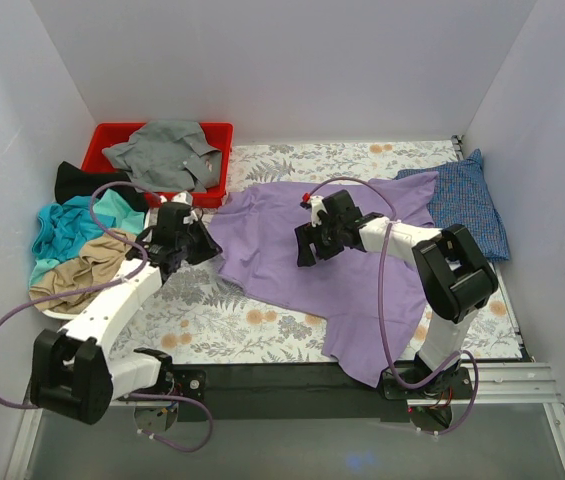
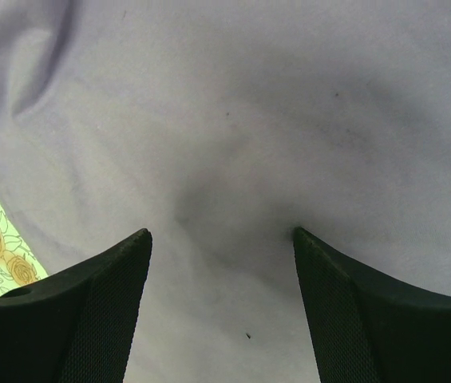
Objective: Fold and stack the t-shirts
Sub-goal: Flatten the tshirt out
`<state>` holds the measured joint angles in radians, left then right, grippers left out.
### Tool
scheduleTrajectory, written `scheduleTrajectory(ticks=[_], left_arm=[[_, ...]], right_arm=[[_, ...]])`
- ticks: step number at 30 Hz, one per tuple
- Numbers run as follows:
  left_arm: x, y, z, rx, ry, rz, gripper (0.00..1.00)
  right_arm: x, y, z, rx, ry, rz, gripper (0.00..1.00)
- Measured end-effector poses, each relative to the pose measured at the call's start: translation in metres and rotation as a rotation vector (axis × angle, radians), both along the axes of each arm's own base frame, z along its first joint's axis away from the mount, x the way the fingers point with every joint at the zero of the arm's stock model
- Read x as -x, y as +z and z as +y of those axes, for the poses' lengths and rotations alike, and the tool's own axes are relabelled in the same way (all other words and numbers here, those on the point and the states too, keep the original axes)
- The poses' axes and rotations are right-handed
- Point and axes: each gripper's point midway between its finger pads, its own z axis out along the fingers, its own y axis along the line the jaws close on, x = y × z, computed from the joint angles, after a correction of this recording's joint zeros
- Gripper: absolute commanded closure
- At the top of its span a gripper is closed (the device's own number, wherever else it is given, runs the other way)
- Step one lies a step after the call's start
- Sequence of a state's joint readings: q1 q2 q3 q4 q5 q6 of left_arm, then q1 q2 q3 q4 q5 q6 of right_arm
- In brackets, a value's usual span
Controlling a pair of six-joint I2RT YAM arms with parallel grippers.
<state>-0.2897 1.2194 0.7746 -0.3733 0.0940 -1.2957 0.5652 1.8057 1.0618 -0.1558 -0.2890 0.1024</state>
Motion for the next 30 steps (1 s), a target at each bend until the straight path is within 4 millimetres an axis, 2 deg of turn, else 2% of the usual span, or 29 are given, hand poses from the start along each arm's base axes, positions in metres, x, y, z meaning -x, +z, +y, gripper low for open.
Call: scheduleTrajectory(ticks=[3,10,12,13,14,15,16,20,23,25,27,30], left_arm=[[0.016,0.017,0.004,0.005,-0.002,-0.002,1.00],[0.088,-0.009,0.011,0.024,-0.010,0.227,1.00],[0.102,-0.010,0.017,0.003,0.007,0.264,0.75],[0.108,-0.011,0.022,-0.013,0.021,0.277,0.50],[0.113,-0.011,0.028,-0.035,0.042,0.294,0.38],[0.116,-0.010,0.034,-0.060,0.065,0.305,0.18],[0.117,-0.007,0.040,-0.087,0.089,0.305,0.18],[0.101,0.022,0.057,-0.155,0.176,0.232,0.16],[0.072,0.052,0.053,-0.141,0.174,0.120,0.15],[0.054,0.062,0.038,-0.092,0.126,0.064,0.14],[0.039,0.063,0.020,-0.036,0.062,0.036,0.13],[0.013,0.046,-0.020,0.087,-0.068,0.050,0.12]], right_arm=[[-0.001,0.000,0.000,0.001,-0.010,0.000,0.22],[0.002,-0.001,-0.002,-0.006,-0.024,-0.010,0.23],[0.005,-0.001,-0.004,-0.005,-0.025,-0.021,0.23],[0.007,-0.001,-0.005,-0.006,-0.023,-0.028,0.23],[0.010,-0.001,-0.006,-0.006,-0.020,-0.032,0.22],[0.012,-0.001,-0.007,-0.003,-0.022,-0.035,0.22],[0.014,-0.001,-0.009,0.001,-0.024,-0.037,0.22],[0.018,0.000,-0.018,0.037,-0.047,-0.042,0.20],[0.023,0.000,-0.031,0.100,-0.081,-0.031,0.17],[0.027,-0.002,-0.042,0.148,-0.111,-0.020,0.17],[0.029,-0.002,-0.055,0.202,-0.149,-0.014,0.16],[0.034,0.003,-0.068,0.242,-0.176,-0.021,0.16]])
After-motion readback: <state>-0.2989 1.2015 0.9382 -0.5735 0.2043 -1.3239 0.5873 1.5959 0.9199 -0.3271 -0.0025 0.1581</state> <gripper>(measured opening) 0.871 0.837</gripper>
